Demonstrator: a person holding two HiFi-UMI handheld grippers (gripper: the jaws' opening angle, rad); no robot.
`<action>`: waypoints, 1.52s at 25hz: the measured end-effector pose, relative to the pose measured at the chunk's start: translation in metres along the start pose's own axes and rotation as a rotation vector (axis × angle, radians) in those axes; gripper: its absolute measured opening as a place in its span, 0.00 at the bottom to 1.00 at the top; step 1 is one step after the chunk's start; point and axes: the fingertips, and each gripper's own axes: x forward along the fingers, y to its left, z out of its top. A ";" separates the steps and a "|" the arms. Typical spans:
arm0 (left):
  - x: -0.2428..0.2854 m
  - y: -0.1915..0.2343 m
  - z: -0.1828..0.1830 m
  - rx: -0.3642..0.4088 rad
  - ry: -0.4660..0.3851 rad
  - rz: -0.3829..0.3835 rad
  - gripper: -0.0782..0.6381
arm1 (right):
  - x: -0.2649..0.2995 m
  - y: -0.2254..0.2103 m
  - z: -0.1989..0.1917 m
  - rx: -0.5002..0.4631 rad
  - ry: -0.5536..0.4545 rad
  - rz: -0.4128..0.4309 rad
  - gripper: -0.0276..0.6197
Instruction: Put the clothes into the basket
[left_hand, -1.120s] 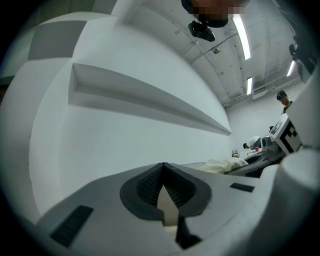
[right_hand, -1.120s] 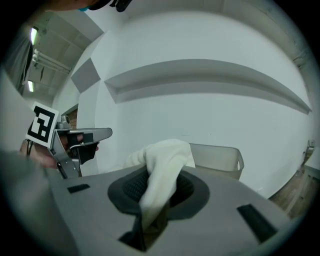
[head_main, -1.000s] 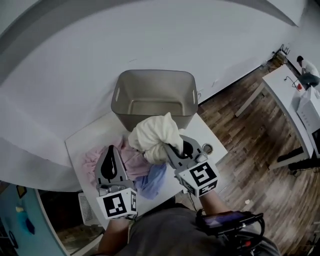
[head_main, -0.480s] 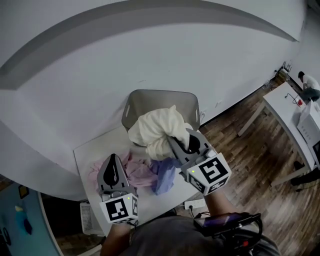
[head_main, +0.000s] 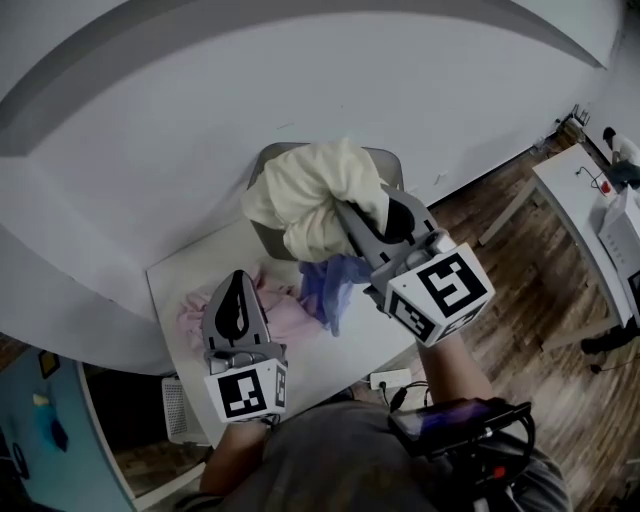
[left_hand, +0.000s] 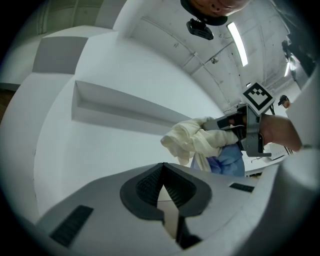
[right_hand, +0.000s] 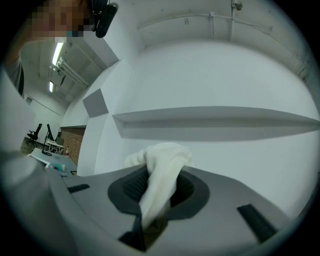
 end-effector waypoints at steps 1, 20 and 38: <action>0.000 -0.004 -0.001 -0.003 0.004 -0.008 0.12 | 0.000 -0.002 0.005 -0.006 -0.007 -0.003 0.16; 0.024 -0.074 -0.031 -0.143 0.030 -0.212 0.16 | 0.016 -0.024 0.055 -0.059 -0.066 -0.016 0.16; 0.055 -0.130 -0.083 -0.168 0.091 -0.402 0.84 | 0.017 -0.015 0.069 -0.043 -0.092 0.021 0.16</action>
